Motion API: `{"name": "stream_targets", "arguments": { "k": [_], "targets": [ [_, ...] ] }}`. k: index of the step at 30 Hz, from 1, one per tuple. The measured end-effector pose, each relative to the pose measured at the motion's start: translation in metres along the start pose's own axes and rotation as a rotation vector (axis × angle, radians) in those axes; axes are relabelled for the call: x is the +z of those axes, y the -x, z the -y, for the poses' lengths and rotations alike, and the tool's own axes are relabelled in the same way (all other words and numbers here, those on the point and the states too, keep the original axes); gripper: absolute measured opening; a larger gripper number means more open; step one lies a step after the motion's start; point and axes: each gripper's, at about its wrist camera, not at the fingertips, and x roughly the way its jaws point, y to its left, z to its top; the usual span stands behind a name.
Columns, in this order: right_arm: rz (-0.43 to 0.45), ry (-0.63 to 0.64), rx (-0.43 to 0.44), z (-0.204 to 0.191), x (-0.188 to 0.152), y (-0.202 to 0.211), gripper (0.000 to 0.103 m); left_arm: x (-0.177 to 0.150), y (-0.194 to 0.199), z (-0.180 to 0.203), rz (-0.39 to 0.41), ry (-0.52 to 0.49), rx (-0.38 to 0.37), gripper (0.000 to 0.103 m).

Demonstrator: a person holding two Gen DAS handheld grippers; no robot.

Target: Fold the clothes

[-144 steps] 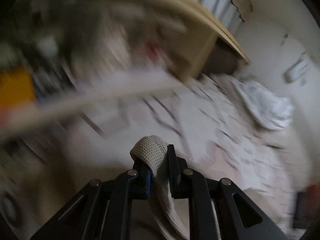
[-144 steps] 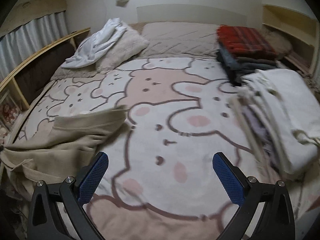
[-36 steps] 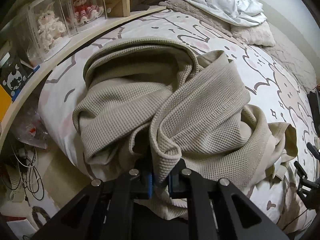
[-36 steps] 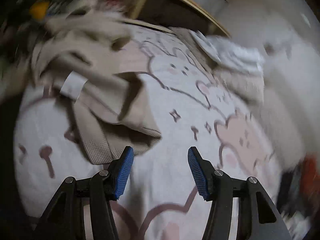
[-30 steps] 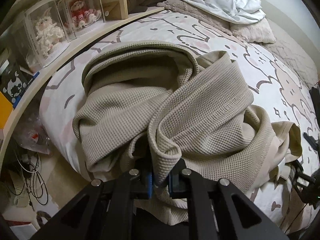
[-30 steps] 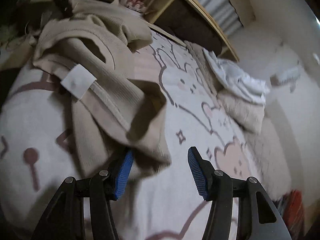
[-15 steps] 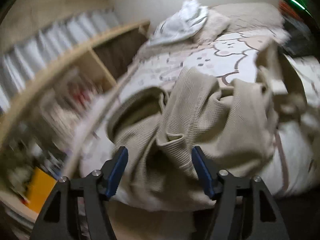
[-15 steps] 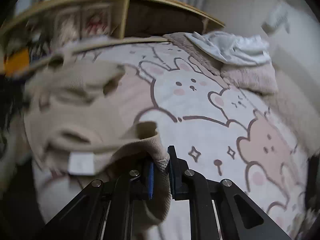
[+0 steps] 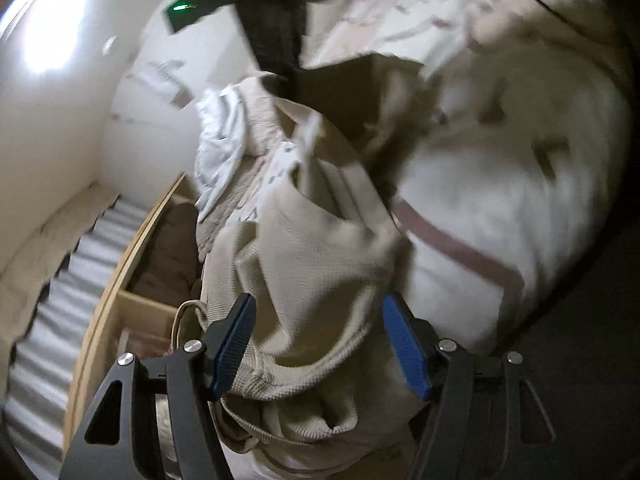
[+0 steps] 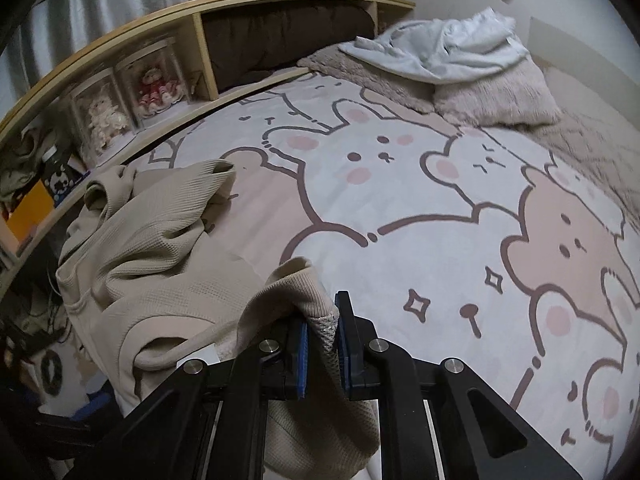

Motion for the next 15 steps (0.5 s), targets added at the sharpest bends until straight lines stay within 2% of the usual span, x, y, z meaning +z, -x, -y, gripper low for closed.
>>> {"name": "stream_targets", "arguments": {
  "k": [5, 9, 10, 11, 12, 13, 15],
  "targets": [
    [-0.010, -0.008, 0.000, 0.004, 0.000, -0.003, 0.013, -0.016, -0.015, 0.007, -0.008, -0.171, 0.014, 0.053],
    [-0.016, -0.028, 0.002, 0.007, 0.000, -0.008, 0.013, -0.011, -0.029, 0.014, 0.035, -0.269, 0.060, 0.046],
    [-0.018, -0.035, 0.002, 0.008, 0.000, -0.009, 0.013, -0.007, -0.032, 0.012, 0.033, -0.263, 0.053, 0.037],
    [-0.019, -0.042, 0.000, 0.010, 0.000, -0.010, 0.013, -0.003, -0.035, 0.010, 0.031, -0.255, 0.045, 0.022],
    [-0.019, -0.049, -0.003, 0.011, 0.000, -0.010, 0.013, 0.000, -0.037, 0.009, 0.028, -0.247, 0.037, 0.015],
    [-0.019, -0.056, -0.007, 0.013, 0.000, -0.010, 0.013, 0.008, -0.042, -0.003, 0.000, -0.171, 0.007, 0.009],
    [-0.013, -0.065, -0.018, 0.016, 0.001, -0.009, 0.013, 0.020, -0.045, -0.029, -0.039, -0.020, -0.034, 0.008]
  ]
}}
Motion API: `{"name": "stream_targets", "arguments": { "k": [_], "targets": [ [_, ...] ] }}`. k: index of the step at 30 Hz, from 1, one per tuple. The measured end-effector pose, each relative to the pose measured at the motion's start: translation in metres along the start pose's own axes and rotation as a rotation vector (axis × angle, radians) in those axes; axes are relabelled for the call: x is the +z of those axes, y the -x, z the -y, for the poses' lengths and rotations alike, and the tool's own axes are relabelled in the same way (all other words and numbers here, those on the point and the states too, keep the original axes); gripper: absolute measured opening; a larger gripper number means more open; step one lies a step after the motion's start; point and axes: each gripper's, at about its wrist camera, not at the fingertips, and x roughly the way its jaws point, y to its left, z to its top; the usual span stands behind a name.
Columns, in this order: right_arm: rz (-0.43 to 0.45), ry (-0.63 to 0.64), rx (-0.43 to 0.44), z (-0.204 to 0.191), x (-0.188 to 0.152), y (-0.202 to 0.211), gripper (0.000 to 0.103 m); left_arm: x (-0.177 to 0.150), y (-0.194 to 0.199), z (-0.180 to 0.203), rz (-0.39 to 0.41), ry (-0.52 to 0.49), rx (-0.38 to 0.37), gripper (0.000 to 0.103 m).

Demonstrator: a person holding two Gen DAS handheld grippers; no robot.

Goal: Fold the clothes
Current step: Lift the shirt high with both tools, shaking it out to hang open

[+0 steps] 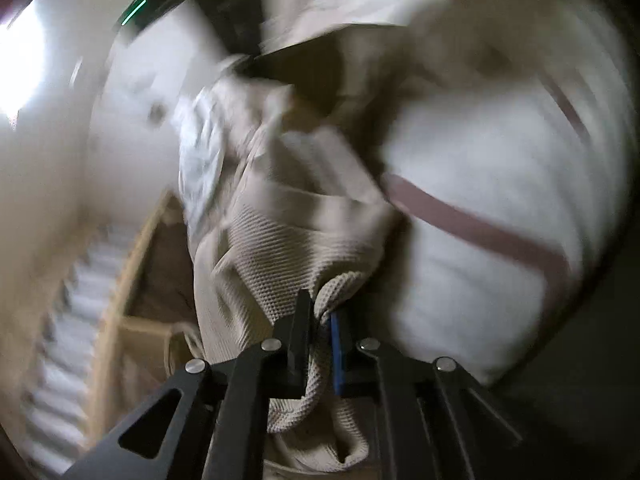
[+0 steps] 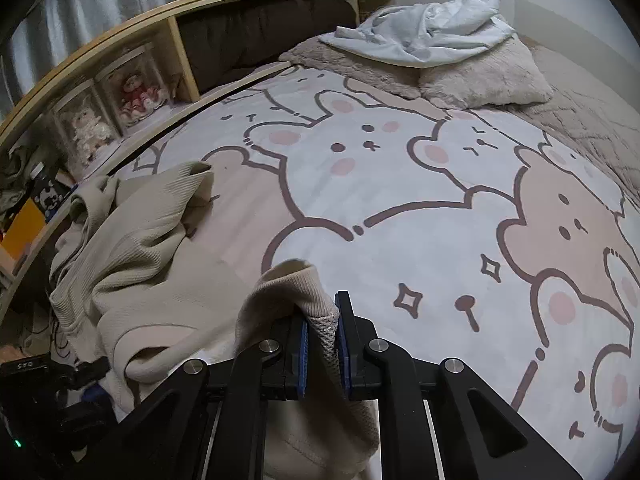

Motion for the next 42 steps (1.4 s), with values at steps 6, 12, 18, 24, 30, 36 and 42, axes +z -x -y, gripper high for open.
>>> {"name": "stream_targets", "arguments": {
  "k": [6, 12, 18, 24, 30, 36, 42],
  "targets": [
    [0.097, 0.014, -0.090, 0.010, 0.015, 0.026, 0.011, 0.022, -0.007, -0.141, -0.063, 0.526, -0.015, 0.008],
    [0.291, 0.192, -0.317, -0.007, 0.060, 0.077, 0.010, 0.048, 0.000, -0.267, 0.058, 0.781, 0.065, 0.007],
    [0.541, 0.304, -0.541, -0.011, 0.134, 0.172, 0.010, 0.085, 0.042, -0.374, 0.249, 0.886, 0.168, 0.004],
    [0.729, 0.392, -0.746, -0.026, 0.186, 0.268, 0.010, 0.110, 0.092, -0.431, 0.363, 0.915, 0.295, 0.004],
    [0.850, 0.497, -0.958, -0.056, 0.198, 0.355, 0.010, 0.137, 0.160, -0.475, 0.498, 0.955, 0.435, 0.004],
    [0.931, 0.545, -1.130, -0.071, 0.182, 0.439, 0.010, 0.161, 0.245, -0.495, 0.663, 0.919, 0.540, 0.004],
    [0.992, 0.506, -1.226, -0.077, 0.167, 0.525, 0.010, 0.185, 0.304, -0.504, 0.778, 0.869, 0.613, 0.004]
  ]
}}
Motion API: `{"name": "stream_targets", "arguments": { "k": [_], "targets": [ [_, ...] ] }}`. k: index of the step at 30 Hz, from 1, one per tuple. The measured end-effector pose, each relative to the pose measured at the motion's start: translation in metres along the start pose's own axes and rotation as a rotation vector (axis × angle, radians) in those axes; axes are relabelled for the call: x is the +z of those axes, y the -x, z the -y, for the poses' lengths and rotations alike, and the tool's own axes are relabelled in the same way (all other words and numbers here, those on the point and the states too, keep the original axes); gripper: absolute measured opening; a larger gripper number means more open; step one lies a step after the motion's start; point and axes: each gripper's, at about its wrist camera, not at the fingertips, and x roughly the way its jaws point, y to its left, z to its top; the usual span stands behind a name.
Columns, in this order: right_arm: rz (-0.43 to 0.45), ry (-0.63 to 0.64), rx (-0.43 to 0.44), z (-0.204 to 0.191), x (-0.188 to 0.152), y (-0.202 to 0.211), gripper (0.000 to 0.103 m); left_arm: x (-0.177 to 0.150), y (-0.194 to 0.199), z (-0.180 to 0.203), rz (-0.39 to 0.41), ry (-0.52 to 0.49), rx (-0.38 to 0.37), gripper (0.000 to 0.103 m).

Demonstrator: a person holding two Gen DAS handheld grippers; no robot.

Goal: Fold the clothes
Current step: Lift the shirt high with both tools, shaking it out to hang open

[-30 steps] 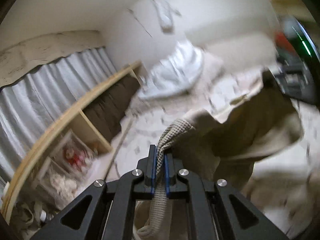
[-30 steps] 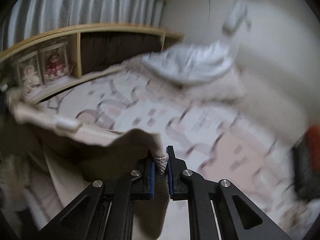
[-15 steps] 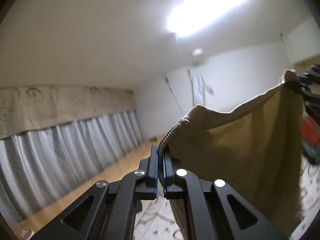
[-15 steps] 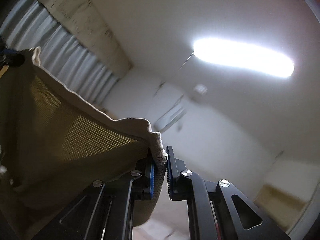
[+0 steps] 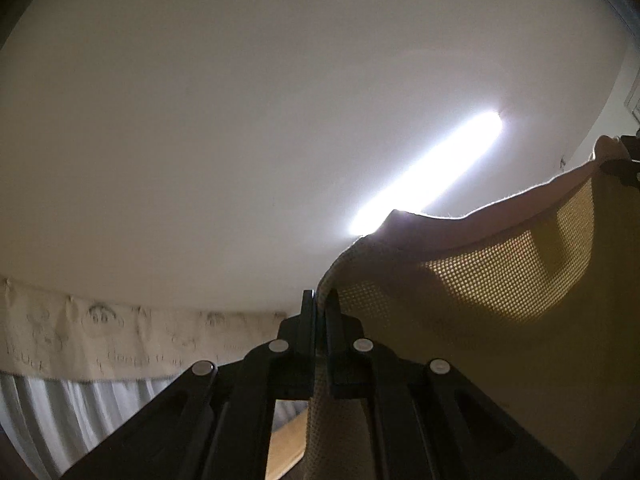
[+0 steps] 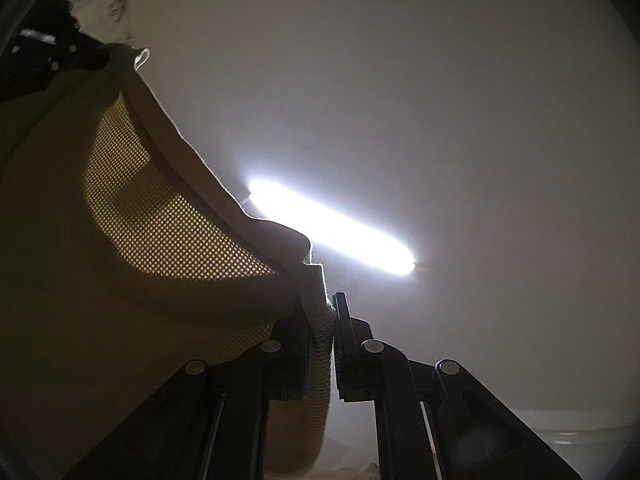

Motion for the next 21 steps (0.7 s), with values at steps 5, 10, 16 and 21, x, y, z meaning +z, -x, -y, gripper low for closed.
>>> {"name": "stream_targets", "arguments": {
  "k": [5, 10, 16, 21],
  "targets": [
    [-0.059, 0.004, -0.034, 0.031, 0.006, -0.021, 0.010, 0.009, -0.023, 0.017, -0.025, -0.023, -0.055, 0.005],
    [-0.167, 0.036, -0.028, 0.008, -0.023, -0.075, 0.010, -0.033, -0.092, 0.049, -0.184, 0.017, -0.155, 0.005],
    [-0.290, 0.094, -0.010, -0.046, -0.072, -0.162, 0.010, -0.083, -0.181, 0.095, -0.285, 0.031, -0.155, 0.005],
    [-0.277, 0.097, -0.082, -0.041, -0.057, -0.219, 0.010, -0.063, -0.220, 0.104, -0.226, 0.045, -0.091, 0.005]
  ]
}}
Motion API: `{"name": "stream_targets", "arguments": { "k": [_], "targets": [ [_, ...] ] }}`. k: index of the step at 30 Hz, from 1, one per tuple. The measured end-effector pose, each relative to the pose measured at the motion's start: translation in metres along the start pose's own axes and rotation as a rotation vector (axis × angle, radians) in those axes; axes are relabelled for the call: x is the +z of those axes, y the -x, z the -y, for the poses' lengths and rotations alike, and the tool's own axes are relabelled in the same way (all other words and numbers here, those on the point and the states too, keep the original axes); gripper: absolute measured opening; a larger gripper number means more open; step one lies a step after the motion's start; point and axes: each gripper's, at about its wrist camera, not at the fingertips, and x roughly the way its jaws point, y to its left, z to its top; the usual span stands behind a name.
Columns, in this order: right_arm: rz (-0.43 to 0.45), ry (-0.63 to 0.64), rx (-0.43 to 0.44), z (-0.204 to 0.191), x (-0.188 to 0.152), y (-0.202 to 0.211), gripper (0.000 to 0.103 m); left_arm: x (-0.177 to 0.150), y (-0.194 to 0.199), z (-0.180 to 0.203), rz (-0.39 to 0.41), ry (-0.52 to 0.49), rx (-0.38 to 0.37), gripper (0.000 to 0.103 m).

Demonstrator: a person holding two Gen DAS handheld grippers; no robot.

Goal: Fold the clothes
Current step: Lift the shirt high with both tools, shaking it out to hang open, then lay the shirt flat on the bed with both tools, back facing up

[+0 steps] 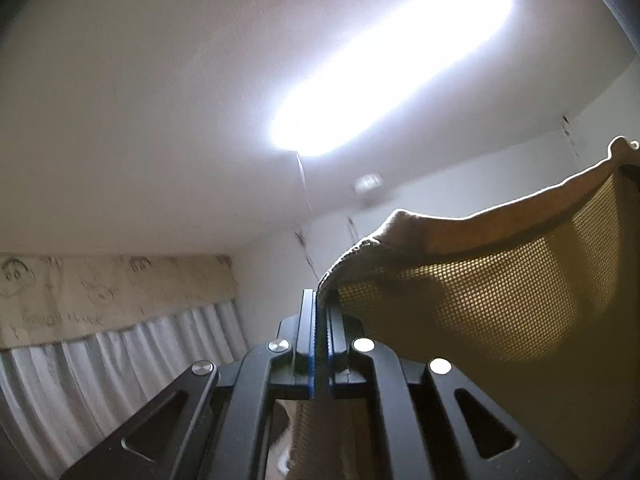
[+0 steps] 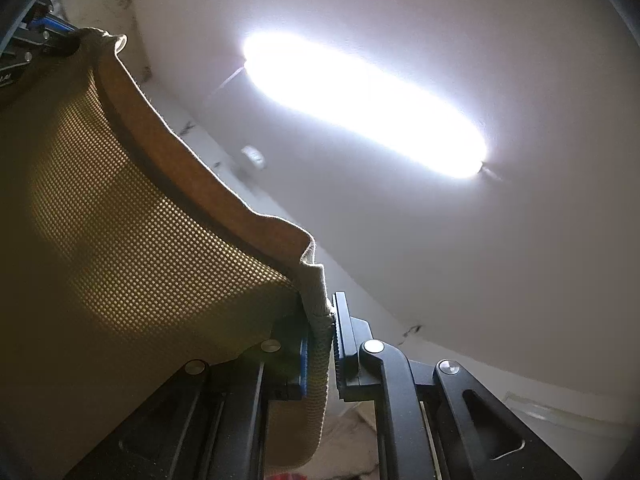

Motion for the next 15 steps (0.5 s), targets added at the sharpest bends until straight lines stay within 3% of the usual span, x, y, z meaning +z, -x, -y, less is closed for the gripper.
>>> {"name": "stream_targets", "arguments": {
  "k": [2, 6, 9, 11, 15],
  "targets": [
    [0.026, -0.025, -0.015, 0.016, 0.016, -0.001, 0.010, 0.012, 0.011, 0.003, 0.054, 0.006, 0.010, 0.005],
    [0.096, -0.062, -0.006, 0.054, 0.025, 0.038, 0.010, 0.000, 0.060, -0.005, 0.160, -0.086, 0.016, 0.005],
    [0.111, -0.081, 0.067, 0.068, 0.003, 0.085, 0.010, -0.045, 0.117, -0.006, 0.179, -0.200, -0.030, 0.005],
    [0.094, -0.102, 0.160, 0.070, -0.028, 0.125, 0.010, -0.095, 0.163, -0.006, 0.146, -0.257, -0.101, 0.005],
    [-0.046, -0.161, 0.441, 0.053, -0.112, 0.206, 0.010, -0.207, 0.245, 0.003, -0.024, -0.292, -0.258, 0.005]
  ]
}}
